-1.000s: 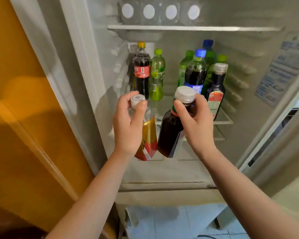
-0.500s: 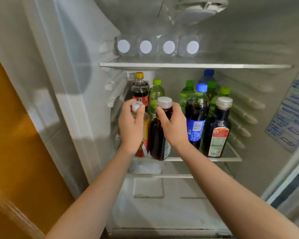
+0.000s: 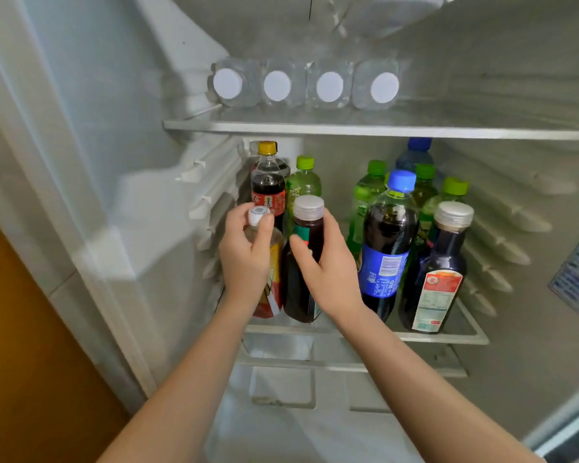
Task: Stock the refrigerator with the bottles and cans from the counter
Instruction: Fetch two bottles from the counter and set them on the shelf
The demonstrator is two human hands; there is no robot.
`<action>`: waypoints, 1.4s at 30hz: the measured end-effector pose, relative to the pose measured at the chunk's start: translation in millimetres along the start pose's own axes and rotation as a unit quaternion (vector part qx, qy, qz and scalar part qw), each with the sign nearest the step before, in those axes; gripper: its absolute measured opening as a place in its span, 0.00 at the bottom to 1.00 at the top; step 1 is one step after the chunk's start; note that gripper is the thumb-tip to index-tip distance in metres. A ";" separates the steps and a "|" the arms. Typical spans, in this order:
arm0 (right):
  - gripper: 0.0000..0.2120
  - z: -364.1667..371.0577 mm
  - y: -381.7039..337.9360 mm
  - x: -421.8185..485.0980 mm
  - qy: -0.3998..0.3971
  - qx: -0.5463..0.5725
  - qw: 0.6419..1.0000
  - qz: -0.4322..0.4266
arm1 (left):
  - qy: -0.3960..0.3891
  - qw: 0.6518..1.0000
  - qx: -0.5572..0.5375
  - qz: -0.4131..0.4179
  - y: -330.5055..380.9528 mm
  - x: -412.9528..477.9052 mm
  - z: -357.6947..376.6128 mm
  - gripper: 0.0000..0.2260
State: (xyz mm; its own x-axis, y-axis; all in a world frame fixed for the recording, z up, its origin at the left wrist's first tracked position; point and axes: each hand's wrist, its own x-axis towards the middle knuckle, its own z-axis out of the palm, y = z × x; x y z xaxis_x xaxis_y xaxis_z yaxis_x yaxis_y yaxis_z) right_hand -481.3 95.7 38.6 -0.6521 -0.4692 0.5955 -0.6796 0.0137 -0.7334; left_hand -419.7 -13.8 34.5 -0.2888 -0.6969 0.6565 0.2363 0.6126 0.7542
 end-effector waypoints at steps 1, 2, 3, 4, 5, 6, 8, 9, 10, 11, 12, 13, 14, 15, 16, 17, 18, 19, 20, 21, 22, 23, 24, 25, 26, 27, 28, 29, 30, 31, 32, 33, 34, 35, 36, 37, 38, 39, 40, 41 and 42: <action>0.29 -1.6 2.6 -7.7 -0.017 -0.003 1.000 -0.009 | -0.010 1.000 -0.006 -0.018 -0.6 -2.2 -2.0 0.12; 0.33 -2.9 6.9 -16.6 -0.031 -0.015 0.999 -0.010 | -0.021 0.999 -0.008 -0.040 -2.2 -6.6 -4.6 0.16; 0.37 -3.7 11.9 -25.6 -0.042 -0.038 0.998 -0.006 | -0.031 0.997 -0.006 -0.064 -5.0 -13.0 -7.8 0.20; 0.40 -4.0 16.6 -34.1 -0.049 -0.068 0.997 0.002 | -0.042 0.996 -0.004 -0.085 -9.4 -21.5 -11.5 0.23; 0.42 -3.8 20.6 -41.3 -0.055 -0.091 0.994 0.011 | -0.056 0.993 -0.003 -0.100 -14.5 -31.9 -15.6 0.26; 0.44 -3.3 23.9 -45.8 -0.058 -0.102 0.993 0.021 | -0.073 0.991 -0.005 -0.115 -19.7 -42.0 -19.4 0.28; 0.44 -1.1 28.0 -49.4 -0.060 -0.099 0.993 0.035 | -0.102 0.985 0.001 -0.136 -27.4 -58.0 -24.4 0.34; 0.44 0.1 29.5 -49.0 -0.059 -0.095 0.993 0.038 | -0.108 0.985 0.014 -0.136 -29.5 -62.6 -25.2 0.35; 0.44 1.2 30.6 -47.4 -0.058 -0.092 0.993 0.040 | -0.110 0.985 0.026 -0.130 -30.9 -65.0 -25.1 0.36; 0.44 2.2 31.6 -45.2 -0.057 -0.090 0.993 0.043 | -0.110 0.986 0.037 -0.122 -31.9 -65.2 -24.4 0.36; 0.43 3.3 32.7 -43.0 -0.056 -0.089 0.993 0.045 | -0.110 0.986 0.045 -0.115 -32.9 -63.9 -23.2 0.36; 0.43 4.4 33.9 -40.5 -0.056 -0.089 0.993 0.047 | -0.112 0.986 0.052 -0.112 -34.4 -61.4 -22.1 0.35; 0.43 5.7 35.3 -37.8 -0.057 -0.089 0.993 0.048 | -0.114 0.986 0.057 -0.112 -35.7 -58.7 -20.5 0.35; 0.43 7.2 36.6 -34.8 -0.057 -0.090 0.993 0.049 | -0.114 0.985 0.060 -0.116 -37.0 -55.6 -18.4 0.35; 0.43 9.1 38.1 -31.5 -0.057 -0.092 0.993 0.051 | -0.113 0.985 0.060 -0.119 -38.3 -52.3 -16.1 0.35; 0.43 11.1 39.6 -28.4 -0.056 -0.095 0.992 0.053 | -0.109 0.985 0.062 -0.120 -39.3 -49.3 -13.3 0.35; 0.42 13.3 41.0 -25.0 -0.055 -0.100 0.992 0.056 | -0.105 0.985 0.067 -0.120 -40.5 -46.6 -10.7 0.35; 0.42 15.2 42.4 -21.8 -0.053 -0.104 0.991 0.057 | -0.101 0.985 0.076 -0.119 -42.3 -43.9 -8.1 0.35; 0.42 16.9 43.8 -18.9 -0.052 -0.109 0.991 0.057 | -0.098 0.985 0.085 -0.118 -44.6 -41.8 -6.1 0.35; 0.42 18.3 45.1 -16.5 -0.053 -0.113 0.991 0.055 | -0.096 0.984 0.090 -0.117 -46.9 -40.0 -4.5 0.35; 0.42 19.4 46.3 -14.3 -0.053 -0.117 0.990 0.054 | -0.095 0.984 0.094 -0.117 -49.1 -38.6 -3.3 0.36; 0.42 20.1 47.7 -12.4 -0.054 -0.119 0.990 0.055 | -0.094 0.984 0.100 -0.116 -51.4 -37.5 -2.3 0.36; 0.43 20.8 48.9 -10.3 -0.055 -0.120 0.990 0.055 | -0.094 0.983 0.108 -0.116 -53.3 -36.9 -1.5 0.36; 0.43 21.7 49.5 -8.0 -0.055 -0.120 0.990 0.056 | -0.093 0.982 0.116 -0.115 -54.7 -36.0 -1.0 0.36; 0.43 22.9 50.0 -5.7 -0.055 -0.121 0.990 0.057 | -0.093 0.981 0.123 -0.114 -55.2 -35.6 -1.1 0.36; 0.43 24.5 50.6 -3.6 -0.054 -0.122 0.989 0.058 | -0.093 0.981 0.128 -0.113 -55.2 -35.0 -1.1 0.36; 0.43 26.0 51.1 -2.0 -0.053 -0.122 0.989 0.060 | -0.094 0.981 0.131 -0.111 -55.2 -34.5 -1.1 0.36; 0.43 27.2 51.4 -0.7 -0.051 -0.121 0.989 0.063 | -0.095 0.981 0.132 -0.109 -55.3 -34.1 -1.3 0.36; 0.43 28.1 51.5 0.5 -0.049 -0.118 0.990 0.065 | -0.096 0.980 0.132 -0.109 -55.1 -33.5 -1.3 0.36; 0.43 28.7 51.3 1.7 -0.047 -0.115 0.990 0.069 | -0.098 0.980 0.132 -0.111 -54.7 -32.8 -1.4 0.36; 0.43 29.0 51.3 2.3 -0.045 -0.110 0.990 0.074 | -0.099 0.980 0.132 -0.115 -54.0 -32.7 -1.0 0.36; 0.44 28.8 50.8 2.6 -0.044 -0.107 0.990 0.083 | -0.100 0.979 0.132 -0.120 -53.3 -32.9 -0.7 0.37; 0.44 28.6 50.1 2.6 -0.046 -0.105 0.989 0.094 | -0.102 0.978 0.132 -0.125 -52.4 -33.7 -0.5 0.37; 0.45 28.5 49.3 2.4 -0.051 -0.105 0.987 0.107 | -0.105 0.977 0.131 -0.129 -51.4 -33.8 -0.4 0.37; 0.46 28.7 48.3 1.2 -0.060 -0.103 0.986 0.118 | -0.109 0.976 0.130 -0.135 -49.9 -33.8 -0.7 0.37; 0.47 29.1 45.6 -1.1 -0.069 -0.095 0.985 0.126 | -0.111 0.975 0.126 -0.142 -47.9 -33.3 -1.2 0.36; 0.47 29.5 41.4 -4.8 -0.075 -0.077 0.986 0.124 | -0.111 0.976 0.119 -0.148 -45.8 -33.7 -2.5 0.35; 0.47 29.2 36.6 -9.2 -0.075 -0.056 0.990 0.109 | -0.109 0.977 0.105 -0.148 -42.9 -35.6 -4.3 0.34; 0.45 28.1 32.8 -14.9 -0.071 -0.040 0.993 0.084 | -0.108 0.980 0.085 -0.142 -38.8 -40.2 -6.5 0.32; 0.43 26.8 29.6 -22.1 -0.066 -0.035 0.996 0.055 | -0.107 0.984 0.061 -0.127 -34.6 -47.6 -10.1 0.31; 0.40 25.1 26.6 -31.2 -0.061 -0.037 0.997 0.034 | -0.109 0.987 0.038 -0.107 -29.7 -56.8 -14.5 0.30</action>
State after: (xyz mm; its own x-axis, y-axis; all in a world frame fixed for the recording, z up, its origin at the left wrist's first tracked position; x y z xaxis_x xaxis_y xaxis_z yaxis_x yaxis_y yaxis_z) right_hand -470.5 88.5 -7.7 -0.6557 -0.5681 0.4973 -0.6608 0.1132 -0.7420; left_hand -396.9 2.1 -25.0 -0.5198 -0.7218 0.4570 0.0793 0.4919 0.8670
